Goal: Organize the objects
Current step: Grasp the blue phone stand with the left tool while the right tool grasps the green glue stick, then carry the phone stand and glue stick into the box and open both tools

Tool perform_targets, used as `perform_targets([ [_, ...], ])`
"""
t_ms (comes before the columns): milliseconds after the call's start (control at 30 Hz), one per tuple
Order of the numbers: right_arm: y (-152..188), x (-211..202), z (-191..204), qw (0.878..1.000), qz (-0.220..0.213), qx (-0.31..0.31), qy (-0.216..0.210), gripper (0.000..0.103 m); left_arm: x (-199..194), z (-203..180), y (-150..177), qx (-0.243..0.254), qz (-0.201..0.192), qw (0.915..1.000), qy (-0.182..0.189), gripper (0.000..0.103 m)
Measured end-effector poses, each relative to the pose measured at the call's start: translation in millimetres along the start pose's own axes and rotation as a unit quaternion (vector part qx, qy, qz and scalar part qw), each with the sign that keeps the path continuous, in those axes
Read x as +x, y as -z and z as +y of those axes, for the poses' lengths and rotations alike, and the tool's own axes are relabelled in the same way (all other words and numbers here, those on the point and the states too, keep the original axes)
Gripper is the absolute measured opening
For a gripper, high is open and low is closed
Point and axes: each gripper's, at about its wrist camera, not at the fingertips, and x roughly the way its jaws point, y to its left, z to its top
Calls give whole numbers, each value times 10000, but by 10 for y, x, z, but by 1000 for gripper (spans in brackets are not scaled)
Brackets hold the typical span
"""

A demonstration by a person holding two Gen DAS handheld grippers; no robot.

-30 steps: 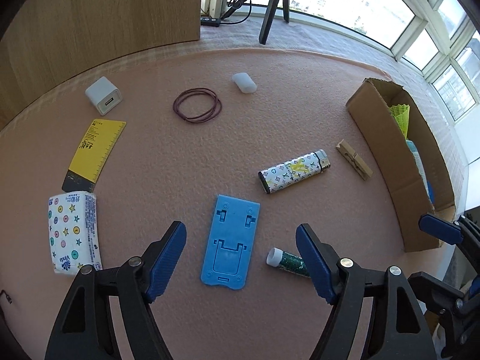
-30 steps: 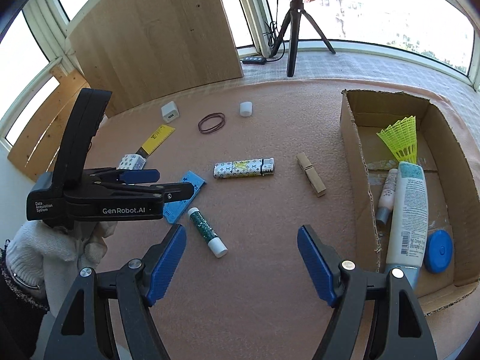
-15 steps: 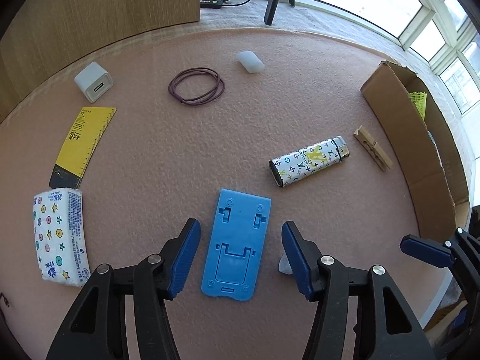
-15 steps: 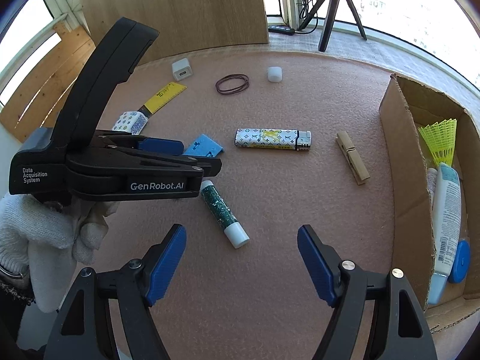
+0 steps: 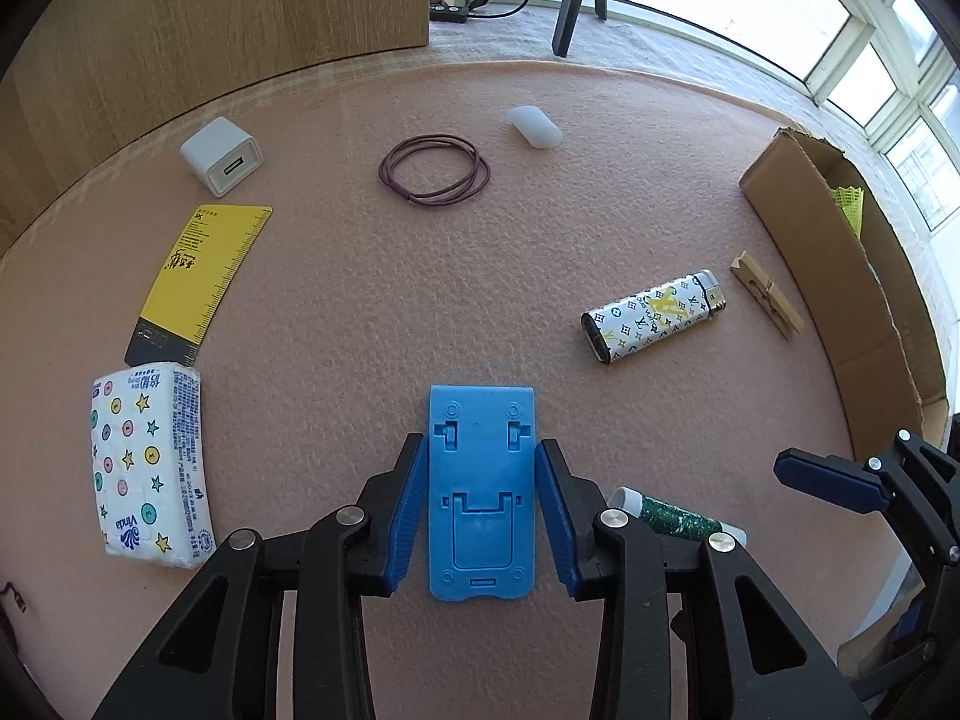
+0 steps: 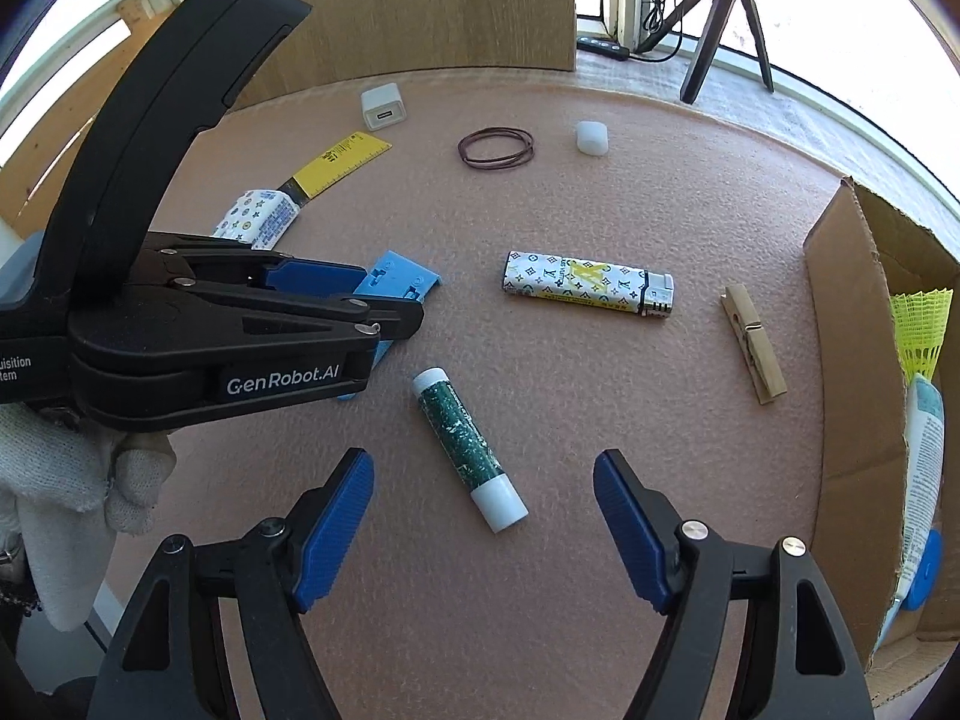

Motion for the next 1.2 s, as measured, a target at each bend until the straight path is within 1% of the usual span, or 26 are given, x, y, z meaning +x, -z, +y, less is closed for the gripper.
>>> perform_targets([
  [200, -60, 126, 69, 9998, 147, -112, 97, 62, -70, 197, 156, -156, -53, 9999, 48, 39],
  [333, -76, 207, 120, 9994, 258, -197, 139, 54, -129, 250, 302, -179, -83, 9998, 47, 39],
  [400, -79, 246, 147, 9991, 330, -223, 145, 45, -159, 265, 367, -214, -103, 9997, 38, 39],
  [533, -79, 260, 186, 9989, 301, -248, 253, 41, -211, 280, 493, -303, -168, 9994, 69, 39],
  [667, -73, 248, 169, 9990, 255, -180, 315, 23, -248, 281, 603, -375, -194, 9990, 116, 39],
  [800, -50, 220, 99, 9994, 214, 31, 283, 15, -293, 276, 698, -458, -207, 9985, 211, 39],
  [1033, 81, 123, -9, 9988, 119, 481, 10, 14, -338, 203, 750, -492, -209, 9980, 338, 39],
  [1200, 147, -63, -148, 9971, -70, 758, -43, 14, -410, 44, 695, -402, -299, 9977, 446, 39],
])
